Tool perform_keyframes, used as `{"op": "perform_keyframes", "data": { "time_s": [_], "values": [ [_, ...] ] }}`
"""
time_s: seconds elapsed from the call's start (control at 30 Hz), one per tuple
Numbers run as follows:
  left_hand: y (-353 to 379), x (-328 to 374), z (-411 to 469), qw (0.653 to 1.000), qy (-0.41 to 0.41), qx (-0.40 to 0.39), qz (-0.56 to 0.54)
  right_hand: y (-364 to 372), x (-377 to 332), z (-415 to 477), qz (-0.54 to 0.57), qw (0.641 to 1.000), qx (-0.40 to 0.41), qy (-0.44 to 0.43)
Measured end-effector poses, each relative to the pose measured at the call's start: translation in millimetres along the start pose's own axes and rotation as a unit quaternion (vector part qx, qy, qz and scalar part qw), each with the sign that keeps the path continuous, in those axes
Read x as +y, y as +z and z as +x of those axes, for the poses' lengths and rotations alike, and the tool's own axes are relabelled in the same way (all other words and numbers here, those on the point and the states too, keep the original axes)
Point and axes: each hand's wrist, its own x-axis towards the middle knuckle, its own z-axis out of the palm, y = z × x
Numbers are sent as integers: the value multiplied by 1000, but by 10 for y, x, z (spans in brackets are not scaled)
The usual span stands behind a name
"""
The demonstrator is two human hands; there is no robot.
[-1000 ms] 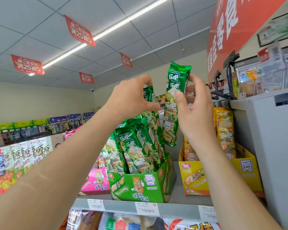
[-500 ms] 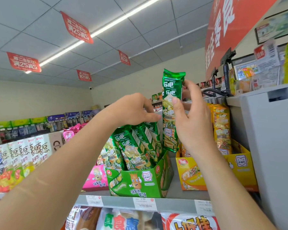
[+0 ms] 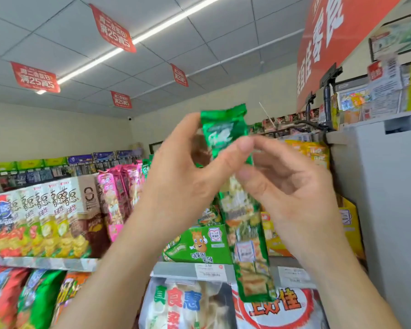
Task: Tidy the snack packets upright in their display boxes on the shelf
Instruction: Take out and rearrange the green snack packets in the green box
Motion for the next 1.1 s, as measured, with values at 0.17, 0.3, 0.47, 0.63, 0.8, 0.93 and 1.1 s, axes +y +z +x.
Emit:
{"op": "perform_keyframes", "data": {
  "time_s": [0.17, 0.3, 0.47, 0.63, 0.8, 0.93, 1.1],
  "values": [
    [47, -75, -336, 993, -53, 83, -68, -26, 64, -443, 11, 984, -71, 164],
    [-110, -156, -514, 979, -99, 147, -104, -169, 62, -783, 104, 914, -178, 349],
    [-196, -314, -683, 952, -177, 193, -158, -76, 46, -1007, 254, 855, -184, 414],
    [-307, -426, -822, 933, -202, 218, -202, 24, 48, -1102, 219, 870, -170, 407],
    [-426, -457, -946, 912, -219, 261, -228, 52, 28, -1173, 161, 895, -148, 388],
    [-526, -520, -1081, 902, -235, 279, -232, 71, 1, -1209, 133, 909, -128, 374],
    [-620, -617, -1296, 874, -268, 288, -286, 71, -19, -1247, 152, 918, -71, 359]
  ]
}}
